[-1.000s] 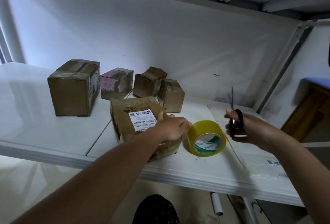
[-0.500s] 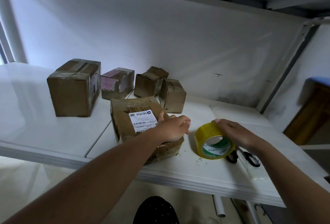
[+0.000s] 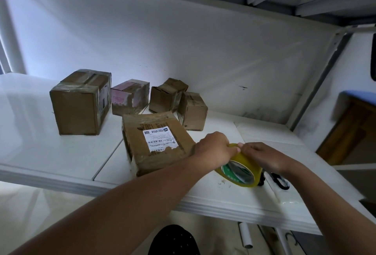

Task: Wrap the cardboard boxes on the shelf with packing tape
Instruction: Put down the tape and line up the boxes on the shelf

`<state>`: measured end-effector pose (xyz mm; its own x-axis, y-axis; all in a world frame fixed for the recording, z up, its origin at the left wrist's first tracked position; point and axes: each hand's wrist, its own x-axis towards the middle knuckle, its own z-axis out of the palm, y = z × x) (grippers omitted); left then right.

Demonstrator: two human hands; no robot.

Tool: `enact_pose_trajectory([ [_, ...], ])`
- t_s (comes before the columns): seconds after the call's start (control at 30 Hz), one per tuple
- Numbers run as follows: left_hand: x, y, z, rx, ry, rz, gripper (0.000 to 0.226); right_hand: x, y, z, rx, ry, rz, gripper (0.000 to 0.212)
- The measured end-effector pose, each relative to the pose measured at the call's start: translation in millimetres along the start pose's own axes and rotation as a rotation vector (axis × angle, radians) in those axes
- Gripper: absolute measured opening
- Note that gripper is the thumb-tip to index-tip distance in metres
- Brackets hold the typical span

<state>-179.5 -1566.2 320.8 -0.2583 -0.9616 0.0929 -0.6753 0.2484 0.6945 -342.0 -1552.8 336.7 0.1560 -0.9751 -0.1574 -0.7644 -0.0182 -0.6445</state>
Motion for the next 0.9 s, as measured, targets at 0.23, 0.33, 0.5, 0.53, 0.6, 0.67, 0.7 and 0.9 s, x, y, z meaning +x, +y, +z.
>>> enact_pose_trajectory([
  [0.23,-2.4,6.6,-3.3,-0.011,0.061,-0.005,0.027,-9.6,-8.4,-0.4,-0.04,-0.04,0.049,0.042],
  [0.33,-2.9,5.3,-4.5,-0.02,0.102,-0.034,0.022,-13.0,-11.3,1.9,-0.021,-0.052,0.094,0.042],
  [0.5,-5.0,5.0,-7.6,0.127,0.099,0.029,0.023,-13.6,-19.0,7.5,-0.036,-0.045,0.05,0.048],
  [0.53,-4.6,4.1,-7.8,0.154,0.099,0.037,0.022,-14.0,-19.2,7.6,-0.023,-0.069,0.023,0.052],
  [0.6,-4.9,2.5,-8.6,0.196,0.129,0.066,0.016,-16.1,-17.5,6.2,0.037,-0.171,-0.023,0.055],
  [0.67,-5.5,1.3,-10.7,0.207,0.183,0.106,0.014,-18.7,-15.3,3.7,0.121,-0.266,-0.045,0.054],
  [0.7,-6.2,1.1,-12.1,0.21,0.204,0.126,0.013,-18.4,-14.6,2.9,0.148,-0.285,-0.058,0.052],
  [0.9,-17.6,7.3,-18.5,0.203,0.232,0.265,0.01,-6.0,-31.0,-0.3,-0.188,-0.125,-0.12,0.019],
])
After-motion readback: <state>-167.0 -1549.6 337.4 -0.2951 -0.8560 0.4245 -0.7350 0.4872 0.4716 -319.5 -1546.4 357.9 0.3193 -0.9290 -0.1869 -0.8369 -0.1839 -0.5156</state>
